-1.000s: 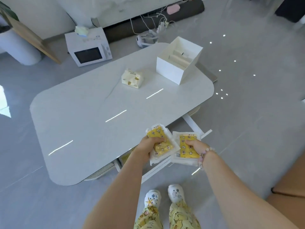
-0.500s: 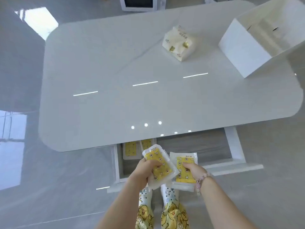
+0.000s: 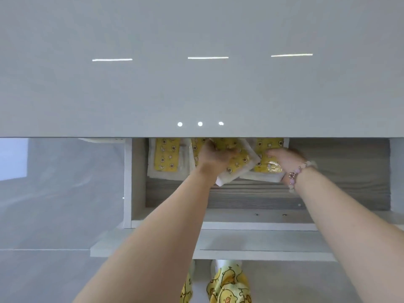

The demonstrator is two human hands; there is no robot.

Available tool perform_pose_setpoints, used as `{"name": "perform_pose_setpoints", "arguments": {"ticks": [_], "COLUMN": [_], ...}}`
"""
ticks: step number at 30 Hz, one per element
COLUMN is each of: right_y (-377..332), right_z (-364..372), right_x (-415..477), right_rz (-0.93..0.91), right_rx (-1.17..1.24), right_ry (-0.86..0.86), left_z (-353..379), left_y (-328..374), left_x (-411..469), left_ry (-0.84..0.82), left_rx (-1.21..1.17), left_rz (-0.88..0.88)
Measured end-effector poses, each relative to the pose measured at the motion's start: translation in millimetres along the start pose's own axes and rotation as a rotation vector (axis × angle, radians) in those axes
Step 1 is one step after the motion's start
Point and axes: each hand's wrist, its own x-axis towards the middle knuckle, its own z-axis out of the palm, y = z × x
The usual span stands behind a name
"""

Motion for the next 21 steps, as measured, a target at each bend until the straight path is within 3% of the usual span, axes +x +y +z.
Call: {"name": "perform_pose_setpoints", "arguments": {"ticks": [10,17,21], "right_y": [-0.4,-1.8,-6.9], "right_z": [16.8,17.7,22.0], "right_x": [-1.7,5.0,-3.9], "right_rz": [-0.151,-0.119,-0.145], "right_rx": [-0.081,-0.397,-0.554], "right_ry": [0.202,0.336,0.373], "left_z": [7.0,6.7,4.3], "left_y": [-8.0,-0.6,-2.9], "left_x": [11.3,0.9,-9.5], "left_ry": [0.216,0.446,0.474], "left_rx": [0.533,0.929,1.005], "left_rz": [0.186,0.293,0.205]}}
